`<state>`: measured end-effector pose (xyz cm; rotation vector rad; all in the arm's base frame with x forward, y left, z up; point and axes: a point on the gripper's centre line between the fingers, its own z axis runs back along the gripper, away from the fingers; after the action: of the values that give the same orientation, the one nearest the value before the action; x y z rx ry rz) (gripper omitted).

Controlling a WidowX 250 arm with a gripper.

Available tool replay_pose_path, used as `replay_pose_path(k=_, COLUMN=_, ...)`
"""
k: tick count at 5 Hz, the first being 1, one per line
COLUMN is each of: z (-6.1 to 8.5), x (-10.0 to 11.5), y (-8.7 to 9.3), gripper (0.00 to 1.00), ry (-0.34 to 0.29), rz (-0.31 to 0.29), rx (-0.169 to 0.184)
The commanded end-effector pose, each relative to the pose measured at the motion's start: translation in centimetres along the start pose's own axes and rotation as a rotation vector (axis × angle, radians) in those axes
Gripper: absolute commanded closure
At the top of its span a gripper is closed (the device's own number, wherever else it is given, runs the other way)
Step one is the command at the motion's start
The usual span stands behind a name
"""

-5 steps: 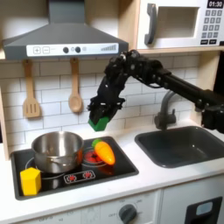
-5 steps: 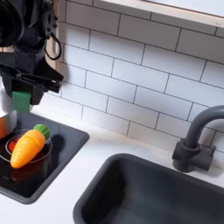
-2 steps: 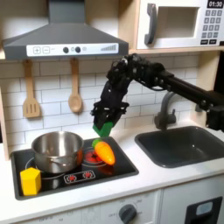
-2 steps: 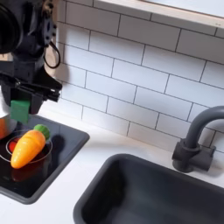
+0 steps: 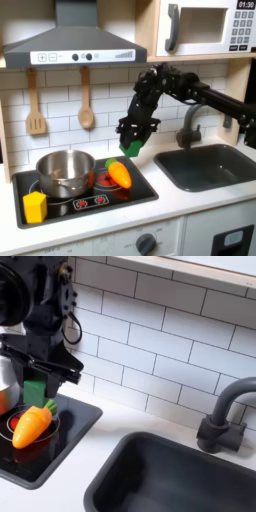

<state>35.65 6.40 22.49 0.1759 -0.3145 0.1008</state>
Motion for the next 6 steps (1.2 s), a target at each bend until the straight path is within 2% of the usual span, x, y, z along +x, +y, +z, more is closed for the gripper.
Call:
replay_pose_path(k=1, z=0.3, x=-1.4, y=-2.8, gripper=1.00, ry=0.017, rz=-0.055, rx=-0.065)
replay_pose_path(k=3, z=0.5, x=-2.6, y=-4.6, gripper=1.00, ry=0.032, rz=-0.098, rx=-0.093)
replay_pose_path(k=5, z=-0.4, x=-3.1, y=-5.2, gripper=1.00, ry=0.066, rz=-0.097, rx=-0.143)
replay_pose_path(k=6, z=-0.5, x=-3.0, y=-5.5, gripper=1.00, ry=0.068, rz=-0.105, rx=-0.147)
